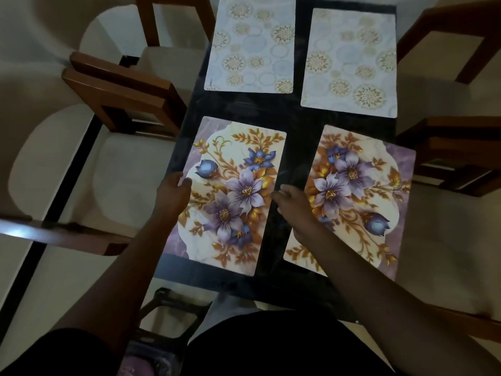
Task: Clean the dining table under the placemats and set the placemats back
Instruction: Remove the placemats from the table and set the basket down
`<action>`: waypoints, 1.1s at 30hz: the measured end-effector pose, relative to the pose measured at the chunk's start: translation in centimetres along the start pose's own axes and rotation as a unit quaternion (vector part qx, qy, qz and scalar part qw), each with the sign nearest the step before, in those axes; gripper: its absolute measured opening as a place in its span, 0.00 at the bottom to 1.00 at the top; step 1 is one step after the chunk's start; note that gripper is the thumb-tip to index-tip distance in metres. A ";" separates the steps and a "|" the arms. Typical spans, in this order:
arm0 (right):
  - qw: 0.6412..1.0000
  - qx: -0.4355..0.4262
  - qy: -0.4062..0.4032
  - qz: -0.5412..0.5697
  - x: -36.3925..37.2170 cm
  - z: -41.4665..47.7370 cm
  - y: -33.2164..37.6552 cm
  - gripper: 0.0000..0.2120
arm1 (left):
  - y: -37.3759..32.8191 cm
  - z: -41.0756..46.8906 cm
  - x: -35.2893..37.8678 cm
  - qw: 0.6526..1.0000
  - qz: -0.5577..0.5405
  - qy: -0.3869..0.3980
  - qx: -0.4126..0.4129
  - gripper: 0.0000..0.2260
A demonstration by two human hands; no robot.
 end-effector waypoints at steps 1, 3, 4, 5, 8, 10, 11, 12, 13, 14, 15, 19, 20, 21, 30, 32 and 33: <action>1.000 0.015 -0.008 0.009 0.2 0.3 0.0 0.28 | 0.2 0.6 -0.1 1.000 0.006 -0.002 -0.010 0.13; 0.999 0.042 -0.016 0.023 0.6 0.7 0.1 0.30 | 0.5 1.9 -0.4 1.000 0.006 0.005 -0.029 0.14; 0.998 0.051 -0.017 0.025 0.9 0.7 0.1 0.30 | 0.8 2.6 -0.5 0.999 0.006 0.016 -0.038 0.16; 0.998 0.057 -0.021 0.027 1.2 0.9 -0.1 0.30 | 1.2 3.4 -0.6 0.999 0.009 0.023 -0.042 0.17; 0.996 0.067 -0.037 0.036 2.0 1.1 -0.2 0.33 | 1.8 4.7 -1.1 0.998 0.024 0.022 -0.059 0.11; 0.995 0.074 -0.046 0.041 2.6 1.4 -0.4 0.35 | 1.9 5.5 -1.4 0.998 0.026 0.013 -0.062 0.09; 0.996 0.073 -0.049 0.034 2.7 1.5 -0.4 0.34 | 2.0 5.7 -1.4 0.997 0.033 0.016 -0.061 0.08; 0.996 0.071 -0.056 0.023 2.7 1.4 -0.2 0.32 | 2.0 5.9 -1.4 0.997 0.041 0.024 -0.063 0.08; 0.995 0.074 -0.064 0.016 2.8 1.6 -0.1 0.31 | 2.1 6.3 -1.4 0.996 0.047 0.030 -0.067 0.08; 0.994 0.079 -0.071 0.019 2.8 1.6 0.0 0.30 | 2.0 6.5 -1.5 0.996 0.047 0.031 -0.072 0.08; 0.993 0.086 -0.074 0.031 2.9 1.8 -0.2 0.30 | 2.0 6.5 -1.5 0.996 0.042 0.030 -0.074 0.08; 0.991 0.083 -0.082 0.060 3.0 2.4 -0.7 0.20 | 1.6 6.2 -1.8 0.997 0.029 0.032 -0.057 0.05; 0.992 0.077 -0.081 0.056 3.1 2.5 -0.7 0.11 | 1.7 6.3 -1.8 0.998 0.022 0.036 -0.055 0.06; 0.993 0.064 -0.082 0.054 3.1 2.3 -0.3 0.03 | 1.8 6.3 -1.8 0.998 0.015 0.042 -0.050 0.06; 0.982 -0.028 -0.173 0.067 -3.1 2.3 0.9 0.07 | -4.2 4.0 0.1 0.994 -0.011 0.090 0.054 0.08; 0.976 -0.039 -0.198 0.084 -6.5 2.2 0.7 0.09 | -6.5 2.8 1.7 0.990 -0.020 0.110 0.082 0.09; 0.972 -0.044 -0.215 0.085 -8.3 2.1 0.3 0.11 | -7.5 2.1 2.9 0.987 -0.020 0.126 0.100 0.10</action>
Point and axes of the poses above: each hand's wrist, its own z-axis towards the middle knuckle, its own x-axis out of the palm, y = z × x, the point moved 4 cm from there along z, towards the middle knuckle, and after that the axes turned 4 degrees about -z, right-handed, at the moved point
